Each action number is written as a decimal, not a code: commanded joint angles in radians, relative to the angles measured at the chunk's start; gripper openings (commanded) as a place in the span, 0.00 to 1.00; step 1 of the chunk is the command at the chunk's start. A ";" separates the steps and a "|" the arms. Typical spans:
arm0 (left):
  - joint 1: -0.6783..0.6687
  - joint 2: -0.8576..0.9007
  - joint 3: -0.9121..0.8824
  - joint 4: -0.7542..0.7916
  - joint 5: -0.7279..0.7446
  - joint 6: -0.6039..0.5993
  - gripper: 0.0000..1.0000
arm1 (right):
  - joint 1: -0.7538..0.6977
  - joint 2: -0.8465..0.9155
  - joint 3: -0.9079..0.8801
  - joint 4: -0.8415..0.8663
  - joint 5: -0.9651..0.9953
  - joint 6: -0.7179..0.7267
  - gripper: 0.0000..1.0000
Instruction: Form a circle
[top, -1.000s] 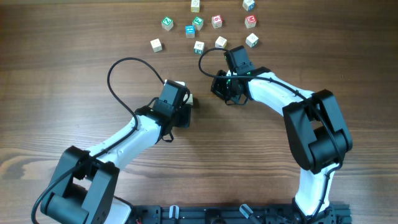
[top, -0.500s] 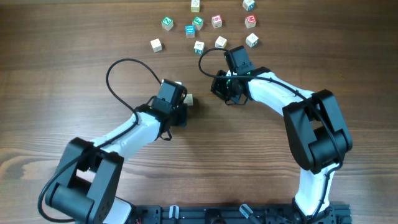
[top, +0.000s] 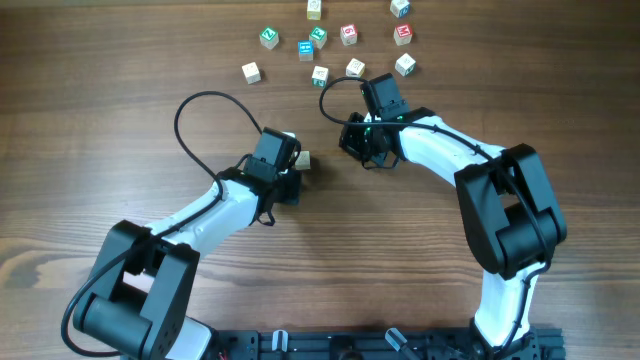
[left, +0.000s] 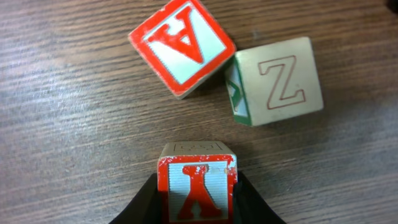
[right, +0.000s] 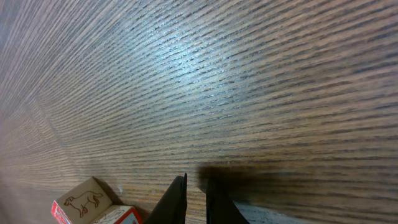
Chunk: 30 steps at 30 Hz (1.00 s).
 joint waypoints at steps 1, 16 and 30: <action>0.006 0.012 -0.010 -0.038 -0.021 0.148 0.21 | -0.007 0.019 -0.013 -0.021 0.048 -0.013 0.14; 0.006 0.012 -0.010 -0.090 -0.101 0.263 0.72 | -0.007 0.019 -0.013 -0.023 0.048 -0.013 0.17; 0.005 -0.060 -0.009 -0.171 -0.080 0.124 1.00 | -0.007 0.019 -0.013 -0.024 0.048 -0.013 0.23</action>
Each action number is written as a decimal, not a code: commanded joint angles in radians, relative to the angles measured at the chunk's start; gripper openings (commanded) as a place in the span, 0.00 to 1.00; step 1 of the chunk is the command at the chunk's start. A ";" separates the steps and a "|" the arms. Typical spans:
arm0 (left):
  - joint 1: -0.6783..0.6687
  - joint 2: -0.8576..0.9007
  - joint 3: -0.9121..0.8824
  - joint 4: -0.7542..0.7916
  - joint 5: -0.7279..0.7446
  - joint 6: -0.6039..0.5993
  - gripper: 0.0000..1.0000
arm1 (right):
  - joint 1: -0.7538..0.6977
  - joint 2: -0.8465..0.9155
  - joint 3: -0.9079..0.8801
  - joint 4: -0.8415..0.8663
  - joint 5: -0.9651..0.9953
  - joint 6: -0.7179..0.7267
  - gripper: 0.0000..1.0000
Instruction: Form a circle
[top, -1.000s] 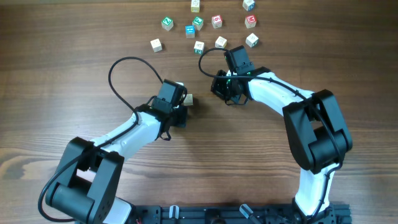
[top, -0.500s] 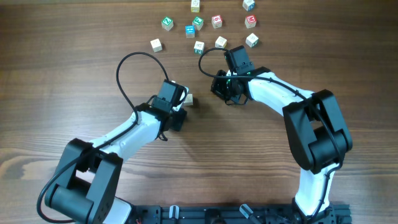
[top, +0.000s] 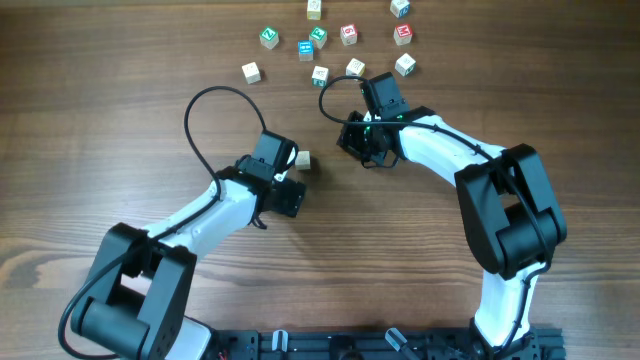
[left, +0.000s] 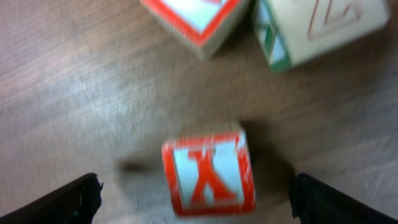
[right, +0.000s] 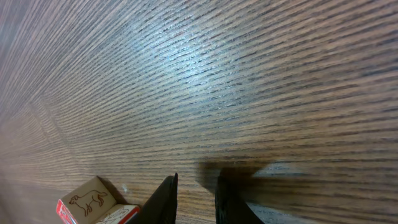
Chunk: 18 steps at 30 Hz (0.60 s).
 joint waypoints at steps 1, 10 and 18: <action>0.001 -0.069 -0.015 -0.070 0.009 -0.129 1.00 | -0.007 0.019 -0.020 -0.023 0.051 -0.010 0.24; 0.002 -0.208 -0.017 -0.147 0.112 -0.534 1.00 | -0.007 0.019 -0.020 -0.023 0.051 -0.010 0.25; 0.038 -0.180 -0.020 -0.258 0.036 -1.032 1.00 | -0.007 0.019 -0.020 -0.026 0.051 -0.021 0.25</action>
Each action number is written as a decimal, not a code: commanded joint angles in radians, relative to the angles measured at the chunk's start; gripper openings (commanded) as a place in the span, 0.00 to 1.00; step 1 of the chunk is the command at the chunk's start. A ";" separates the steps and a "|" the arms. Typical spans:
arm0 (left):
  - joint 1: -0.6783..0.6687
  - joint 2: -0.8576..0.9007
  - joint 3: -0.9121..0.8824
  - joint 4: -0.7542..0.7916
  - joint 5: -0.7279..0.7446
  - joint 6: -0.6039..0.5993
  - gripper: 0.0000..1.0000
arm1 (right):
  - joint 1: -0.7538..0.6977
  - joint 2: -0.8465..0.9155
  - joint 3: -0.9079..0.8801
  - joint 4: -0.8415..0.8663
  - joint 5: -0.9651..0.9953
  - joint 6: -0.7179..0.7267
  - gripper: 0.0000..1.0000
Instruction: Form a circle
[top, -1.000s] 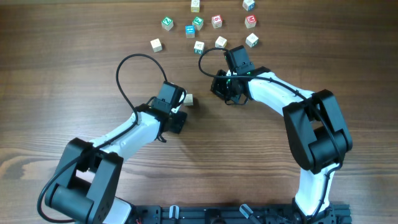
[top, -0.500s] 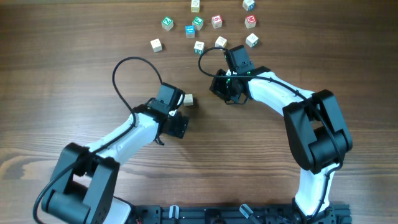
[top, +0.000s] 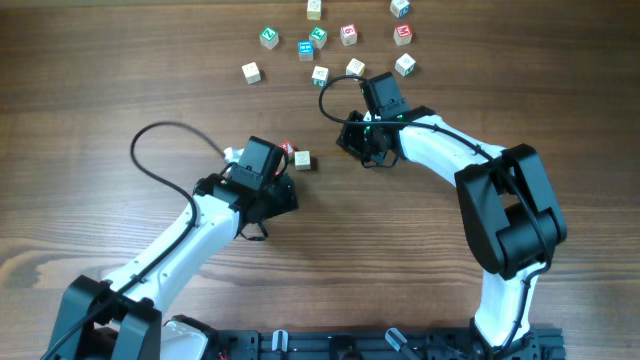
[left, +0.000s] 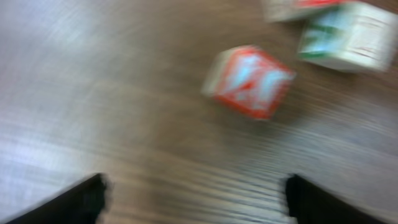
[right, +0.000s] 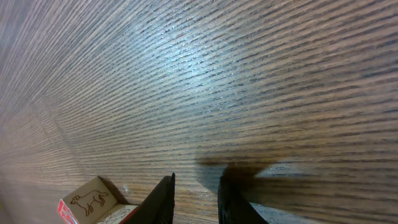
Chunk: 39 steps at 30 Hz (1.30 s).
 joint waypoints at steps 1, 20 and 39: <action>0.028 0.011 -0.011 -0.007 -0.021 -0.284 1.00 | -0.007 0.019 -0.021 -0.024 0.051 -0.020 0.25; 0.062 0.067 -0.122 0.215 0.023 -0.587 0.08 | -0.007 0.019 -0.021 -0.022 0.051 -0.024 0.27; 0.061 0.232 -0.122 0.317 0.062 -0.634 0.04 | -0.009 0.019 -0.021 -0.025 0.059 -0.028 0.29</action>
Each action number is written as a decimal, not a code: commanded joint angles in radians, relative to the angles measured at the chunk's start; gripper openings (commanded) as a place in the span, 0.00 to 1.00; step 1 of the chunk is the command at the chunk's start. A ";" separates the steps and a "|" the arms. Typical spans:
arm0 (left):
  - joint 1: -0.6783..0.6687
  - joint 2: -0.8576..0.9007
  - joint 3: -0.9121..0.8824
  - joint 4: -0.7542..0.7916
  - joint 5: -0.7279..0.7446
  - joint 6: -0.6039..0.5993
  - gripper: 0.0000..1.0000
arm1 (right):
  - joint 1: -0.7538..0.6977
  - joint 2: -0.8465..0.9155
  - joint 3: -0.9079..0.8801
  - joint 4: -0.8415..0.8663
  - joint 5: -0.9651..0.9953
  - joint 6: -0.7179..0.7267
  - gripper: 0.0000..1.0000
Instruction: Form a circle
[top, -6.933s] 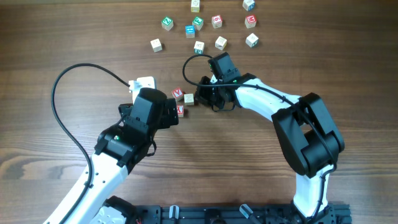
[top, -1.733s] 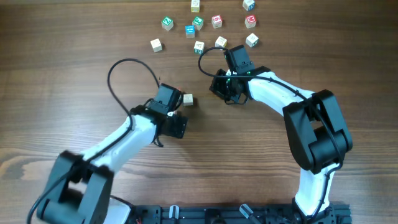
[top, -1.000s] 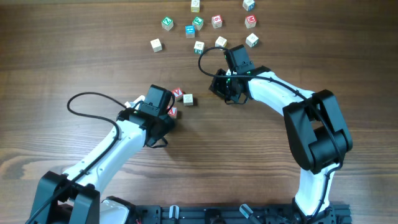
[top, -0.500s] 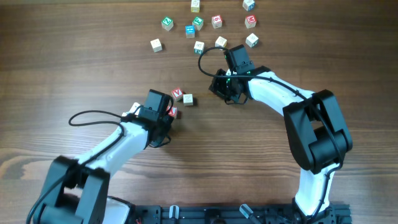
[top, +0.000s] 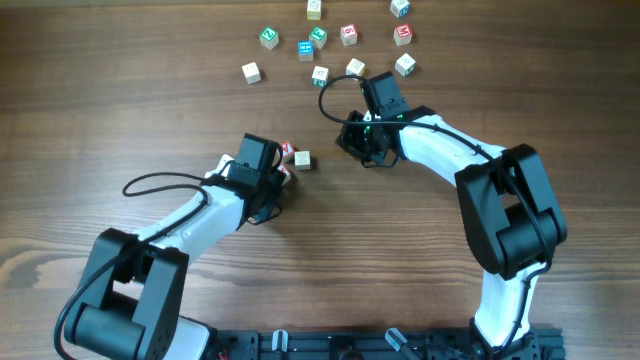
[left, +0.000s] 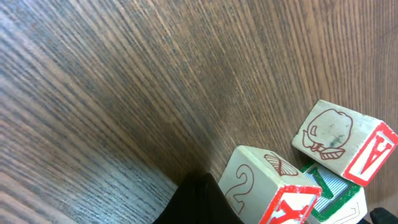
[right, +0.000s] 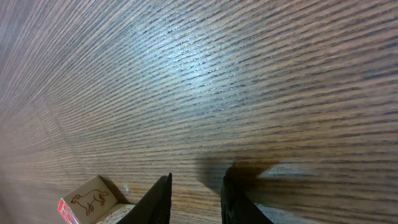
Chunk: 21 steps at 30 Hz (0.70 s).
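Note:
In the left wrist view three wooden letter blocks sit close together. One shows a "2" and a red X face, one a drawing and a red A face, and one is green-faced. Overhead they form a small cluster at mid-table. My left gripper is open, one dark finger against the "2" side of the X block. My right gripper hovers low over bare wood right of the cluster, its fingers a small gap apart and holding nothing.
Several more letter blocks lie scattered along the far edge of the wooden table. A block with a dog drawing sits at the lower left of the right wrist view. Cables loop beside both arms.
My left gripper has swung from left of the X block to right beside it, one finger now touching its "2" side. The right gripper's fingers stand very slightly wider.
My left gripper was shut on the red X block just short of the A and Z blocks. Then it stood wide open with the X block set down. Then it was off to the left, and now it touches that block. The right gripper widened slightly.

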 joint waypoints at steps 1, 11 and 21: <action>0.003 0.058 -0.054 -0.053 -0.001 -0.013 0.04 | -0.009 0.020 -0.023 -0.024 0.059 -0.021 0.28; 0.003 0.058 -0.054 0.027 0.081 -0.013 0.04 | -0.009 0.020 -0.023 -0.024 0.059 -0.020 0.29; 0.003 0.058 -0.054 0.055 0.091 -0.013 0.04 | -0.009 0.020 -0.023 -0.024 0.059 -0.021 0.29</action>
